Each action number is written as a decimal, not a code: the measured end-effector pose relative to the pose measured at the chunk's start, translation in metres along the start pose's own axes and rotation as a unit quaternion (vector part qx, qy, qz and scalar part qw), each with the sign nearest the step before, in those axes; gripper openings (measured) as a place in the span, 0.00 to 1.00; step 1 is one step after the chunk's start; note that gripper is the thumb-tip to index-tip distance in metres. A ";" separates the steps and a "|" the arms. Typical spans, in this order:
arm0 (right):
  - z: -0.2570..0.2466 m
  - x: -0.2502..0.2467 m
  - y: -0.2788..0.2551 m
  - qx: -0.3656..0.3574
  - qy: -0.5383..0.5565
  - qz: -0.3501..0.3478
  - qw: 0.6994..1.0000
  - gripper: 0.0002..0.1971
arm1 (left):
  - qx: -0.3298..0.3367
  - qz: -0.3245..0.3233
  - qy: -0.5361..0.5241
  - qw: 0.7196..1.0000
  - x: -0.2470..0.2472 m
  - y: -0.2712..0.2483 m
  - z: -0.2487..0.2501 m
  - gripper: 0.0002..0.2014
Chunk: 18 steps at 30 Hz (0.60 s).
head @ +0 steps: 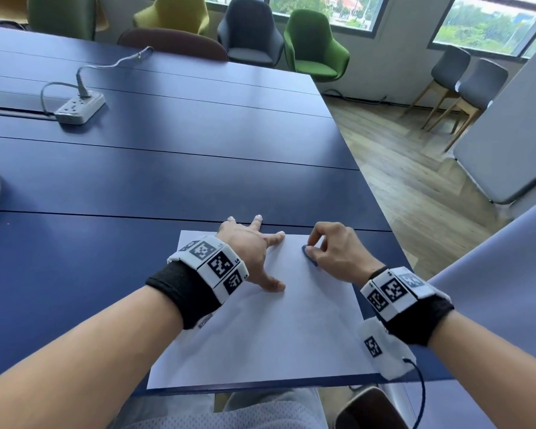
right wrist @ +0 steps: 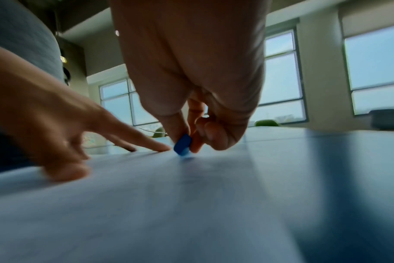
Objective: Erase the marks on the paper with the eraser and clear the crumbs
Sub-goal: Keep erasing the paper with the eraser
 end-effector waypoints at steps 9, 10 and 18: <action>0.003 -0.003 -0.004 -0.014 -0.007 -0.013 1.000 0.04 | 0.003 0.001 -0.007 1.000 0.001 0.000 0.000 0.51; 0.002 0.001 -0.007 -0.019 -0.011 -0.029 0.999 0.04 | 0.003 0.002 -0.006 1.000 0.000 0.000 0.000 0.51; 0.021 -0.019 0.008 0.008 0.003 -0.001 1.000 0.05 | 0.000 -0.005 -0.013 1.000 0.002 0.003 0.000 0.51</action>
Point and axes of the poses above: each hand's wrist, its own y-axis towards the middle knuckle, its own x-axis out of the palm, z = x × y, the point moved 9 cm from there along y, towards the middle knuckle, and after that the axes turned 10 degrees about x, right-handed, at the moved point
